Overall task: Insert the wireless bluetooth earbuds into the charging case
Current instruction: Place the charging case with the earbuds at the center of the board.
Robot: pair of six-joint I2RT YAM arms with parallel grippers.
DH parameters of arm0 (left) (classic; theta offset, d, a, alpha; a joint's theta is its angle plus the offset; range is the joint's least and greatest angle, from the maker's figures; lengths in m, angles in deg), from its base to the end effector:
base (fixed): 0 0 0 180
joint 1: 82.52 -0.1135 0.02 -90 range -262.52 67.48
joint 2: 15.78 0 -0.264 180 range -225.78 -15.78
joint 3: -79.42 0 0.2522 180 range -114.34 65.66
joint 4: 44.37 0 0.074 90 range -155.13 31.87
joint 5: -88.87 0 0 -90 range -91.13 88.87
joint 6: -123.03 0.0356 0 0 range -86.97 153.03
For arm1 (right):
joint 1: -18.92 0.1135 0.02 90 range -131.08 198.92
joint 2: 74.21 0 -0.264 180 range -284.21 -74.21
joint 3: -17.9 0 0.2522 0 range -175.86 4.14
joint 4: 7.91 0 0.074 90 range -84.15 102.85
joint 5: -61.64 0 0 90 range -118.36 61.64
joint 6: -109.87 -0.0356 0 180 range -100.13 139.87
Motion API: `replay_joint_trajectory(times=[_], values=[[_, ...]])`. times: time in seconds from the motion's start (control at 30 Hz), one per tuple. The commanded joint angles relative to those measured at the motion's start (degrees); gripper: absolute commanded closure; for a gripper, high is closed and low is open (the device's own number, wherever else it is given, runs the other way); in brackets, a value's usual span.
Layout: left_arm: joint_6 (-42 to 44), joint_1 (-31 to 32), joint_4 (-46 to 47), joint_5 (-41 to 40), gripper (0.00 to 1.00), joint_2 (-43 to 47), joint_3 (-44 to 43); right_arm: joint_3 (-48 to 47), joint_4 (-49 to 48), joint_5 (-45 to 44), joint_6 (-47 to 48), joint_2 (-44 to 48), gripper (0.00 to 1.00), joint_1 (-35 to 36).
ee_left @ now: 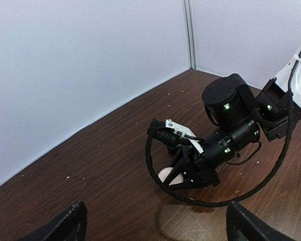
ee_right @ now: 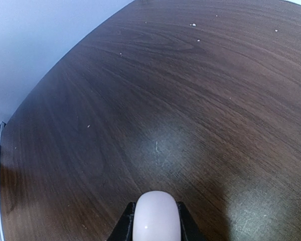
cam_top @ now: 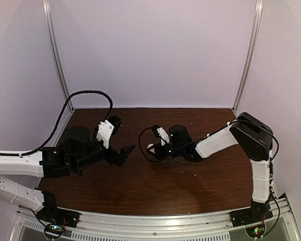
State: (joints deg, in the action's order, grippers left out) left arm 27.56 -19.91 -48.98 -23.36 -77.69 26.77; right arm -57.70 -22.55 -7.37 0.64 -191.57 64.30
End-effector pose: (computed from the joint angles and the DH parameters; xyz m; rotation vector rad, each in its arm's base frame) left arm 0.1263 -0.2144 0.2802 0.6180 1.7143 -0.4963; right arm 0.2894 0.3114 0.1311 -0.7312 2.0606 1.0500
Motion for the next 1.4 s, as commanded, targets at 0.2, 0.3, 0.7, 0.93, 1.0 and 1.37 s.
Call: replay_joint_trajectory(times=[0.2,0.3,0.7,0.93,1.0,1.37], values=[[0.3,-0.7,2.1,-1.3,0.02,2.3,0.7,-7.1,4.5,1.5,1.8,-6.8,0.75,-0.8],[0.3,-0.9,2.1,-1.5,0.02,2.4,1.1,-7.7,5.3,1.3,2.2,-7.0,0.69,-1.0],[-2.4,-3.4,0.1,-0.2,0.02,1.4,-0.8,-5.8,8.1,-1.3,4.8,0.4,0.34,-3.4],[-7.8,-9.1,-2.9,5.7,0.02,-0.5,-4.0,-4.0,10.6,-3.7,7.1,10.5,0.0,-4.4],[-9.4,-11.4,-3.6,8.5,0.02,-1.4,-5.0,-3.1,11.5,-4.2,6.9,13.9,0.0,-5.1],[-18.2,-25.9,-5.0,24.4,0.02,-9.2,-6.3,11.7,15.1,-15.5,2.3,37.1,0.0,-9.6]])
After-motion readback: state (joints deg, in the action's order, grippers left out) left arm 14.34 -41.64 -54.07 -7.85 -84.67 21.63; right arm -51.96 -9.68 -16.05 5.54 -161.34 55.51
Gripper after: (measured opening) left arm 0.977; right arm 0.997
